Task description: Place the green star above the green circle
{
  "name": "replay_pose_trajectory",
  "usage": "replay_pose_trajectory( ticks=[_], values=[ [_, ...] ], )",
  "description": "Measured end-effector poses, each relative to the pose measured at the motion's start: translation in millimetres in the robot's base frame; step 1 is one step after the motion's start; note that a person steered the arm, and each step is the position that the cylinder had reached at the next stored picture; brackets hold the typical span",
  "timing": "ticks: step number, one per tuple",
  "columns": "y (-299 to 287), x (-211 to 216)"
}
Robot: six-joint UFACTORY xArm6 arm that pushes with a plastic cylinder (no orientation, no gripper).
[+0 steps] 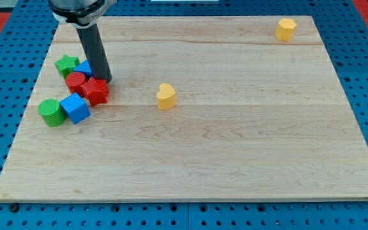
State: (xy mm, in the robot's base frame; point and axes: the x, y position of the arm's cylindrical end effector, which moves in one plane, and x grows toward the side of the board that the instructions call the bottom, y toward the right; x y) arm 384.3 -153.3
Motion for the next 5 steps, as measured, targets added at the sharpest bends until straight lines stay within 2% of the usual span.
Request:
replay_pose_trajectory(
  ticks=[1, 2, 3, 4, 5],
  values=[
    [19.9, -8.5],
    [5.0, -40.5],
    [-59.9, -58.0],
    [-96.7, -54.9],
    [-97.5, -37.1]
  ],
)
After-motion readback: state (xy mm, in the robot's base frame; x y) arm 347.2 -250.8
